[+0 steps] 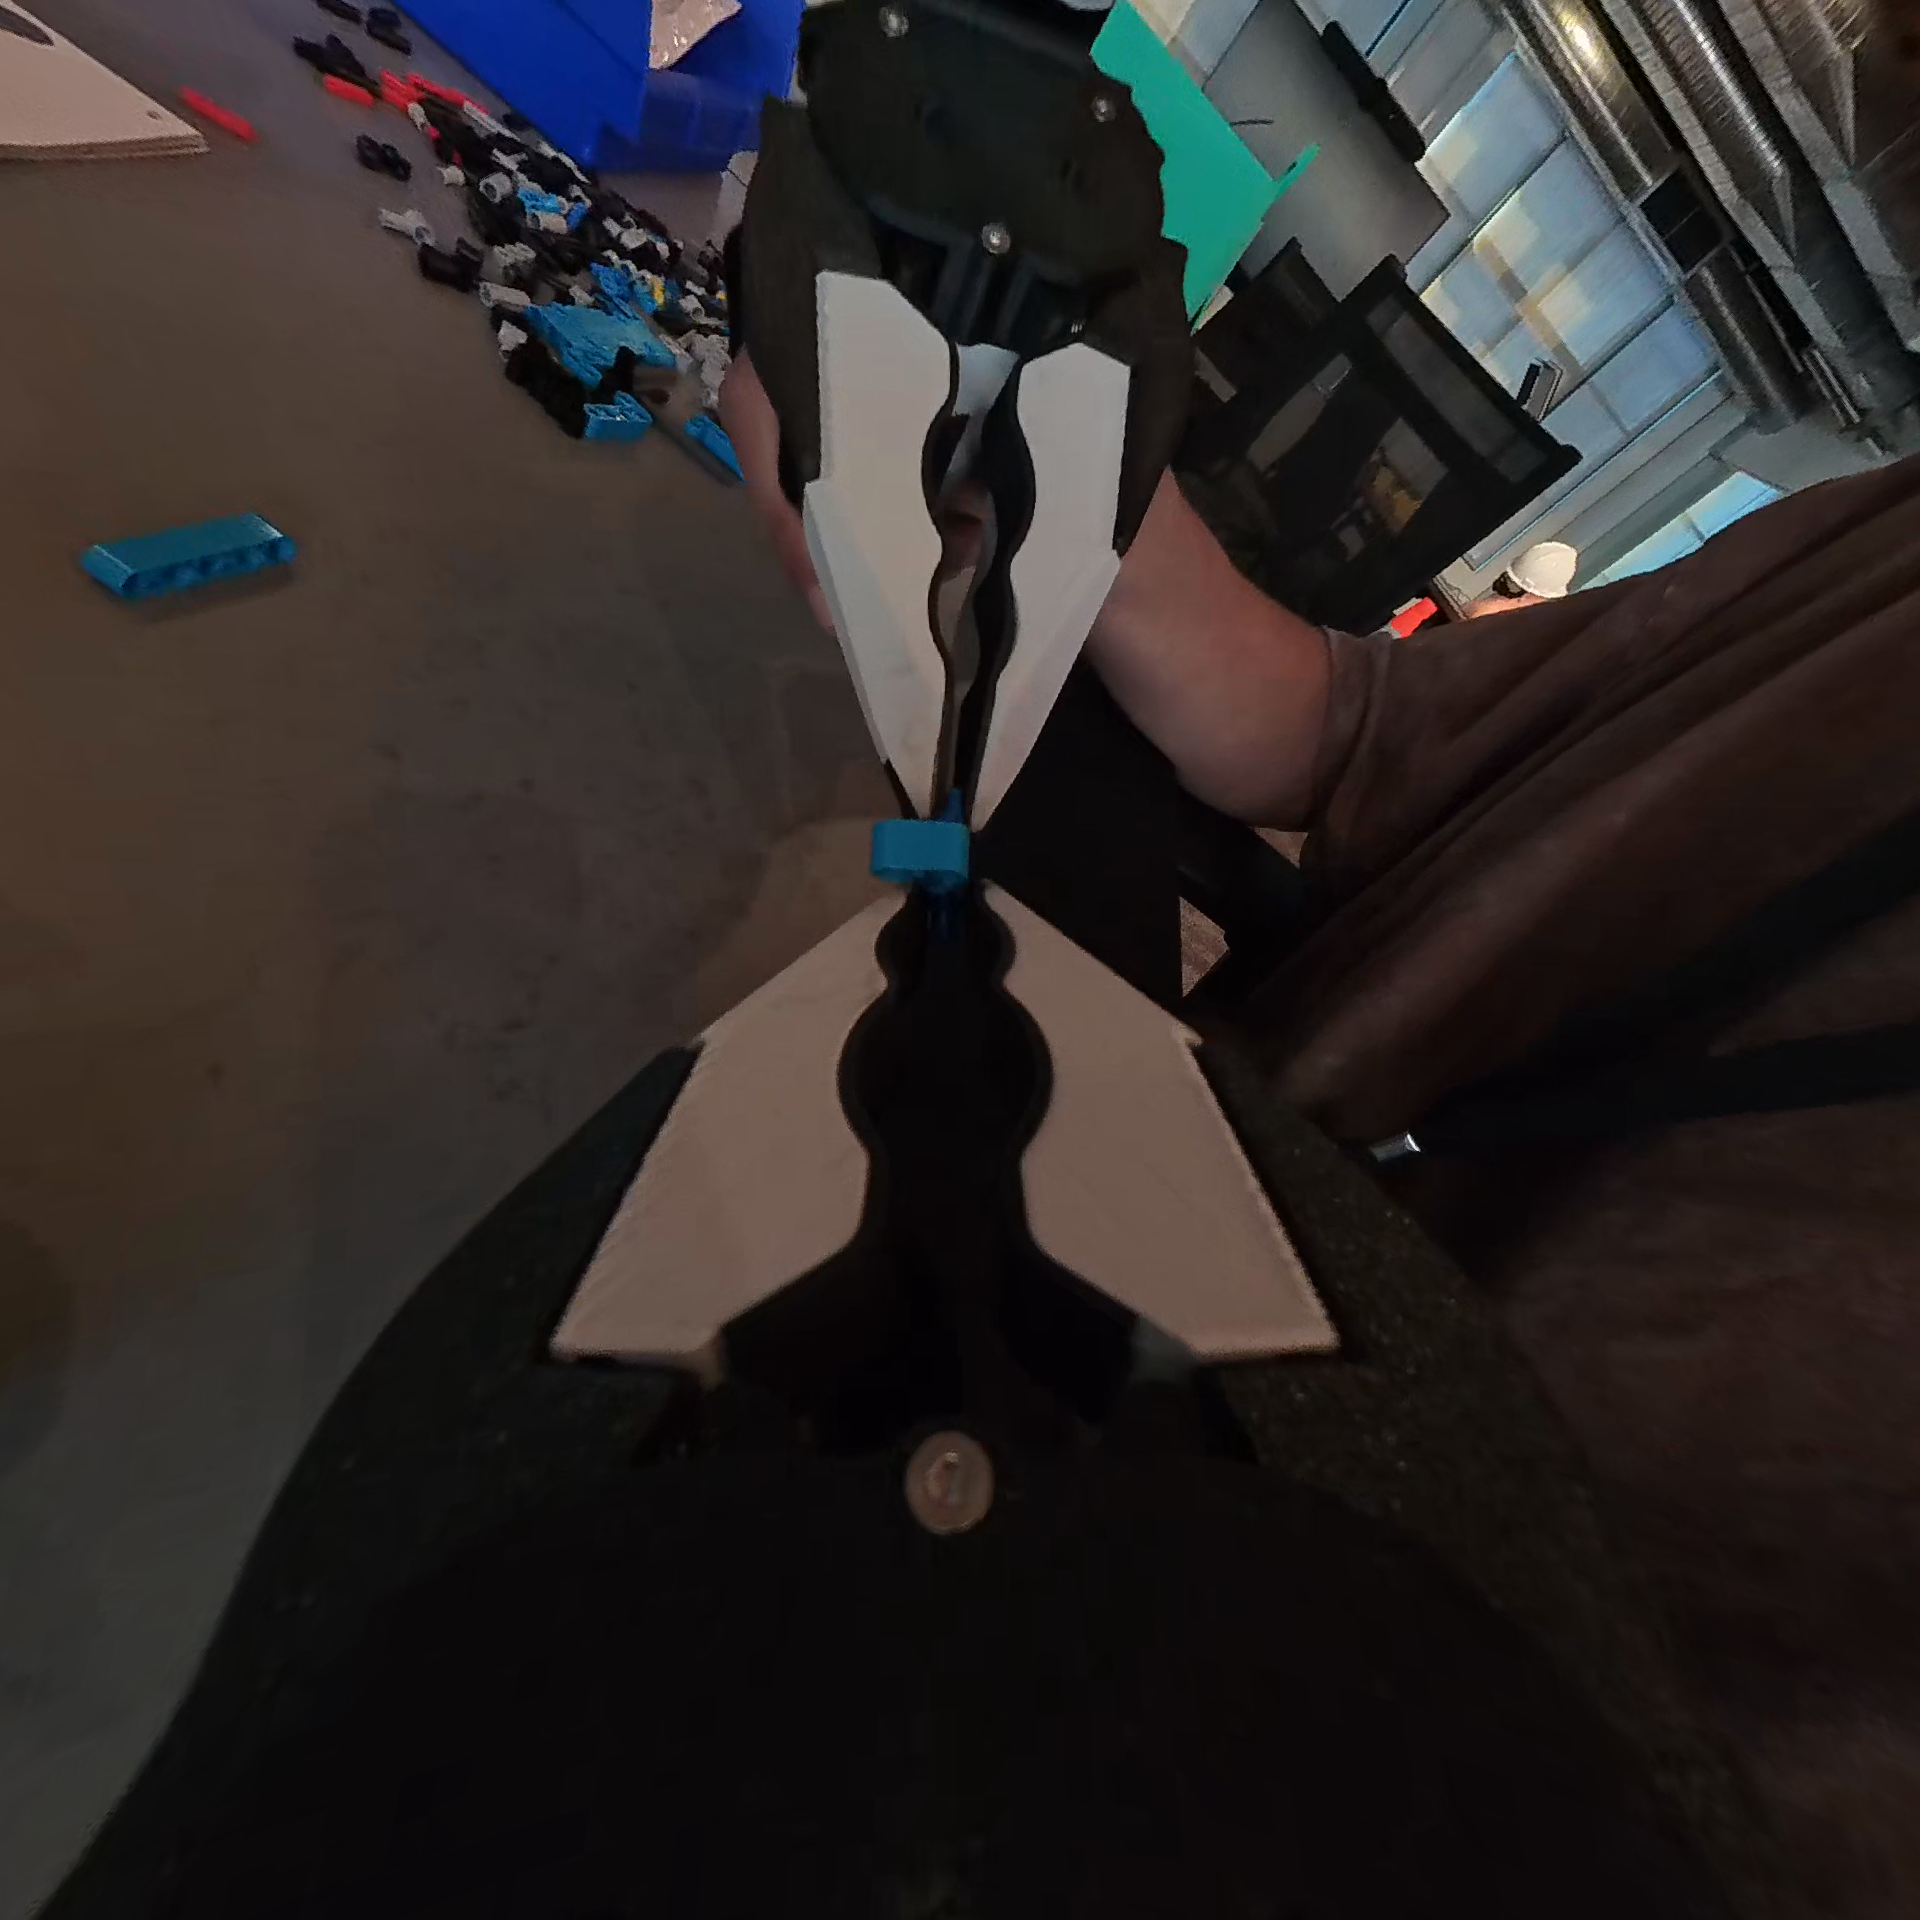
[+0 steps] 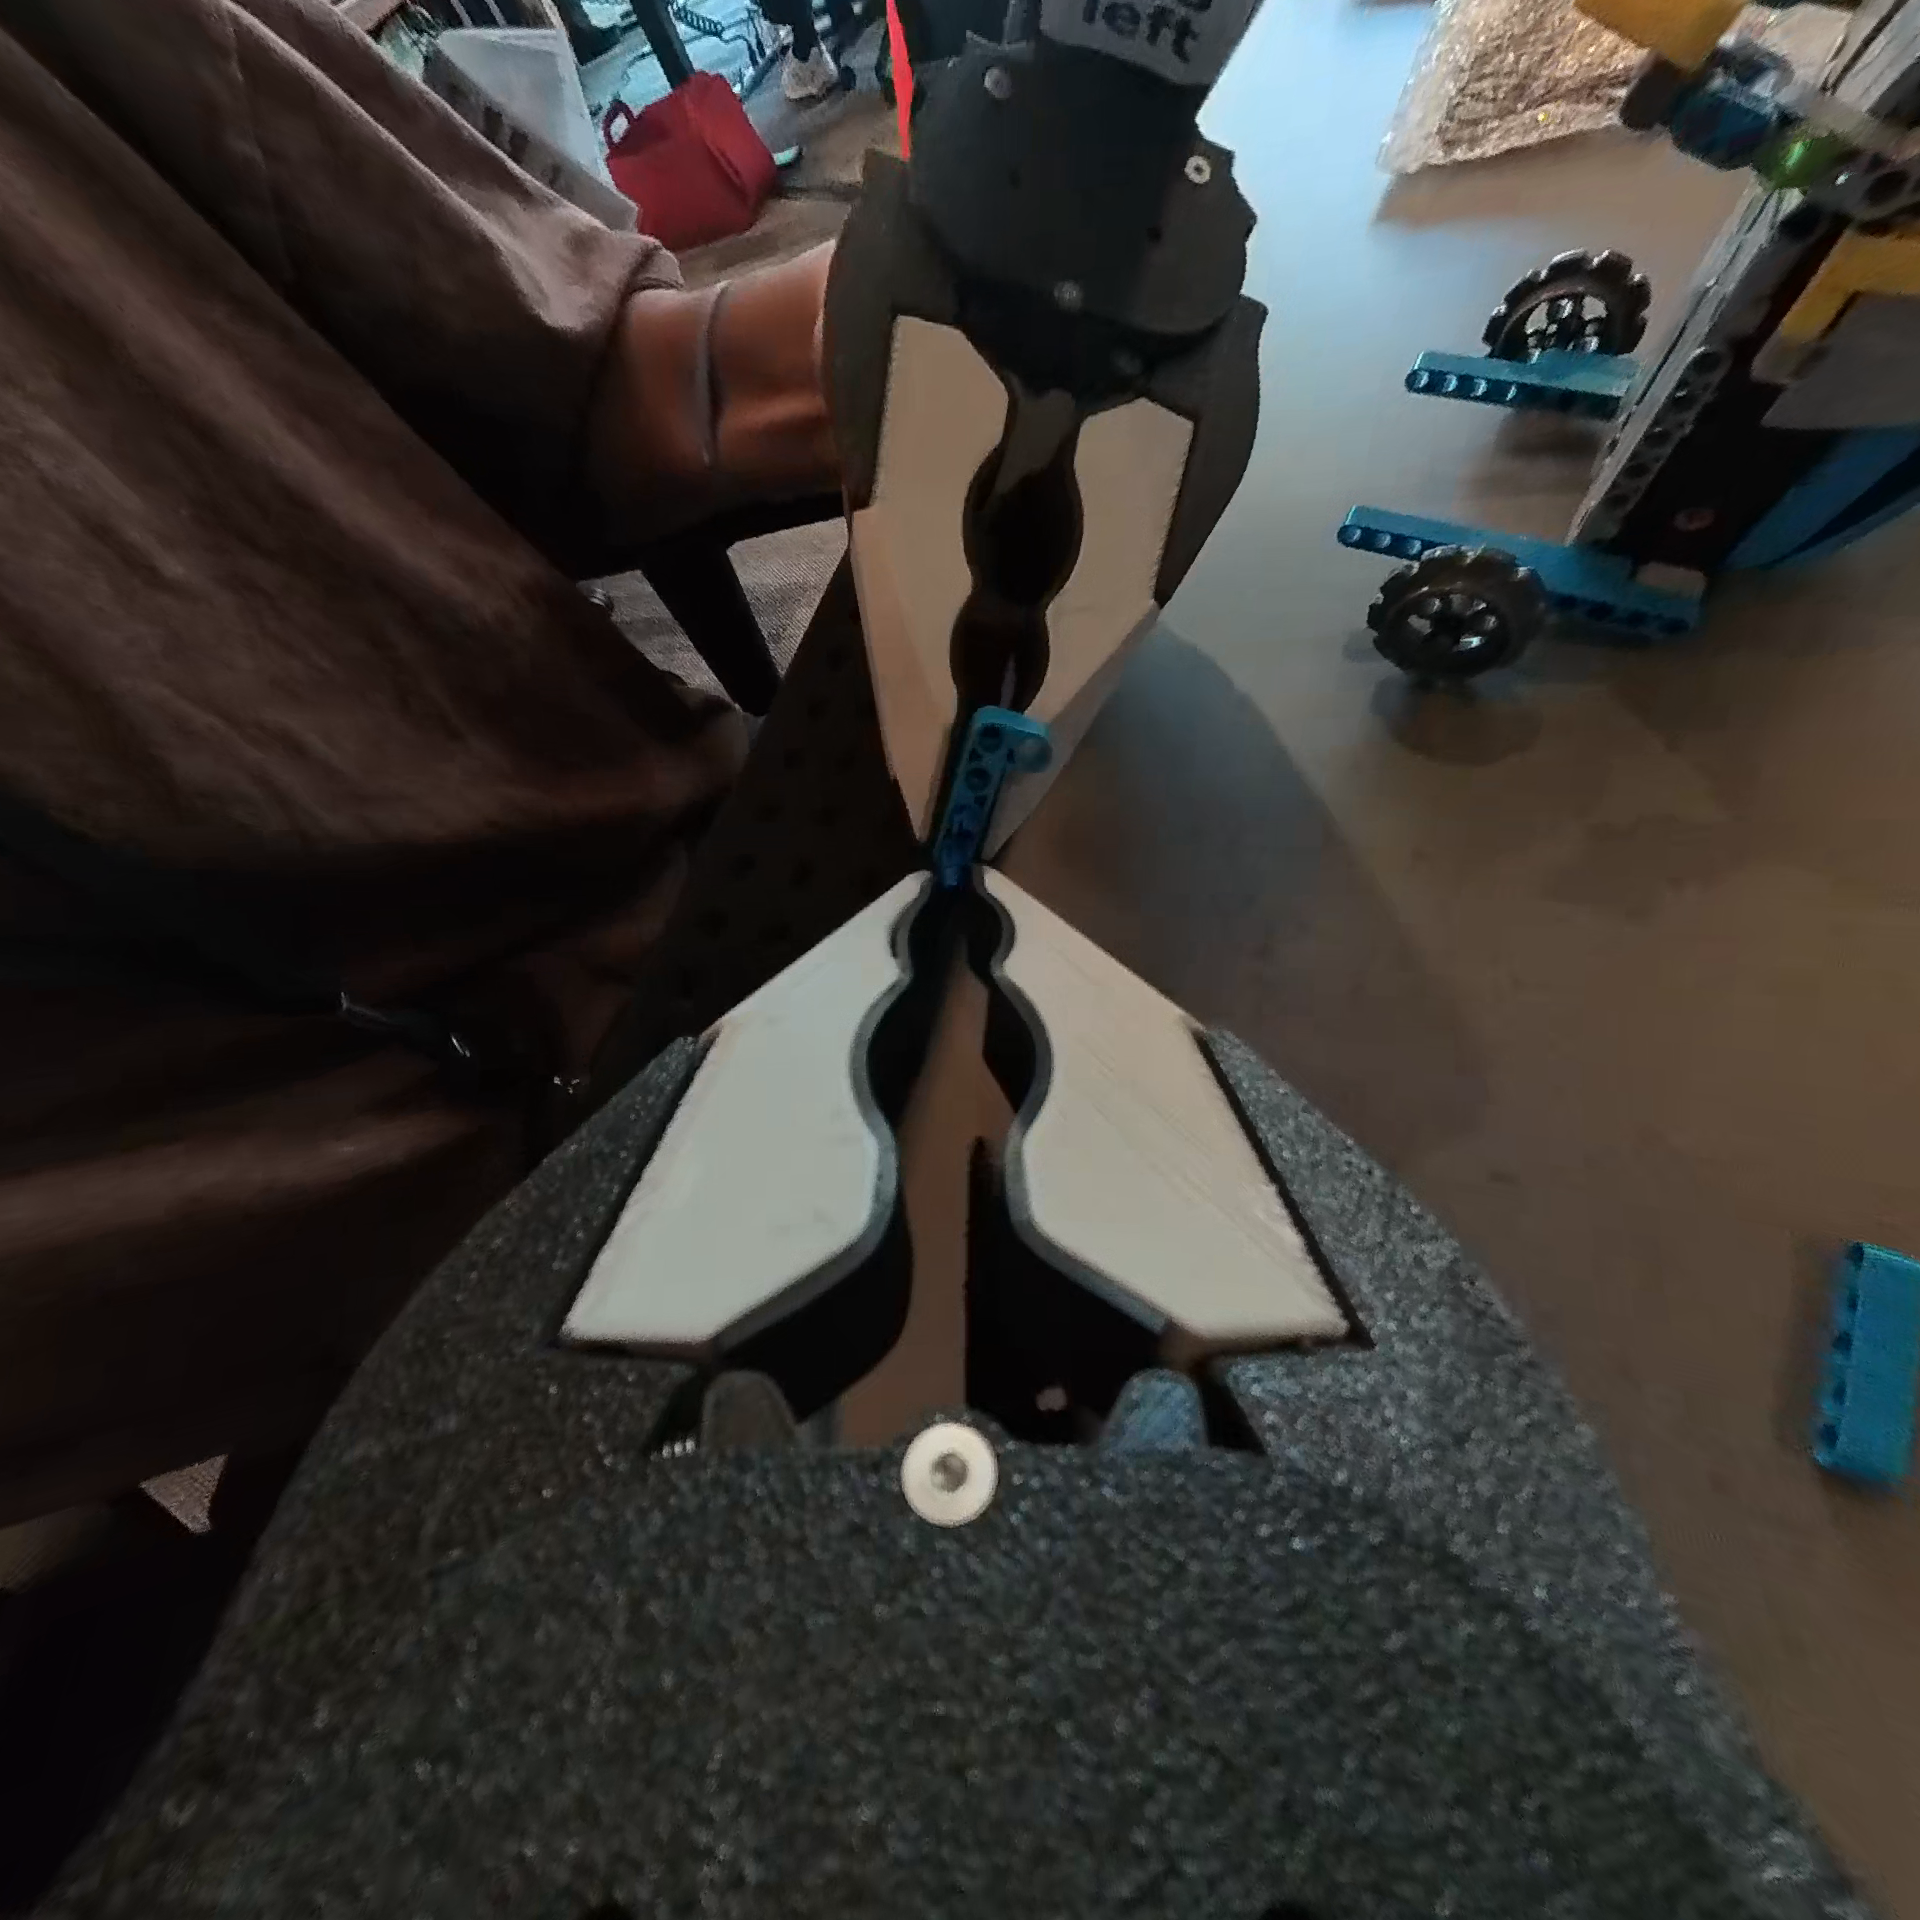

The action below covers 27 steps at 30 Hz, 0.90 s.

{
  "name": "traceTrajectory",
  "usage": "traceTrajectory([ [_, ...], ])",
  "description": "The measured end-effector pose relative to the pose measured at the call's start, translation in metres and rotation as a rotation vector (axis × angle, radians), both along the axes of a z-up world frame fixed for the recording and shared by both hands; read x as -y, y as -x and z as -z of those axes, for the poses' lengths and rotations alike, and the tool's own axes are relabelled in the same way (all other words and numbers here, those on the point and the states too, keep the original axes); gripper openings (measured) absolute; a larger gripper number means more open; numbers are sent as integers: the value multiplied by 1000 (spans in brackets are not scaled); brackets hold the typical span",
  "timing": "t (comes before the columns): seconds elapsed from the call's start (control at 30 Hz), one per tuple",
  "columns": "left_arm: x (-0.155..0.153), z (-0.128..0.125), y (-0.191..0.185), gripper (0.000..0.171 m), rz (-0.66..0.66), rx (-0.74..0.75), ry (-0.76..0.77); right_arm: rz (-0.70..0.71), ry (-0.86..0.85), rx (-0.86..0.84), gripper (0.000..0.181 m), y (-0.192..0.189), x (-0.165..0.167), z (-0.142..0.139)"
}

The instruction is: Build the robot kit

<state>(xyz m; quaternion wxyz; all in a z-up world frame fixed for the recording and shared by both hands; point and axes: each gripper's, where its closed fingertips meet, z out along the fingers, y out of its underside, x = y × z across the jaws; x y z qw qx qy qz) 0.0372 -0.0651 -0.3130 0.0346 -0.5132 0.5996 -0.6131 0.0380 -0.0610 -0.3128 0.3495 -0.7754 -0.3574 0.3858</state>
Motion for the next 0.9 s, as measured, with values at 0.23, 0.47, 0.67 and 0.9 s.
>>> traceTrajectory([
  [0.23, -7, 1, -3, 4, -41, -20, 36, 42, -37, 7, 4, -3, -8, 1],
  [0.47, -4, 3, -2, 4, -1, -55, 79, 21, -120, 91, 5, -1, -5, 2],
  [0.67, -5, -3, 0, 4, 7, -37, 127, 25, -88, 16, 5, 0, -5, -2],
  [0.9, -7, -13, 4, 5, 53, -35, 254, 19, -299, 102, 4, 5, -8, -12],
])
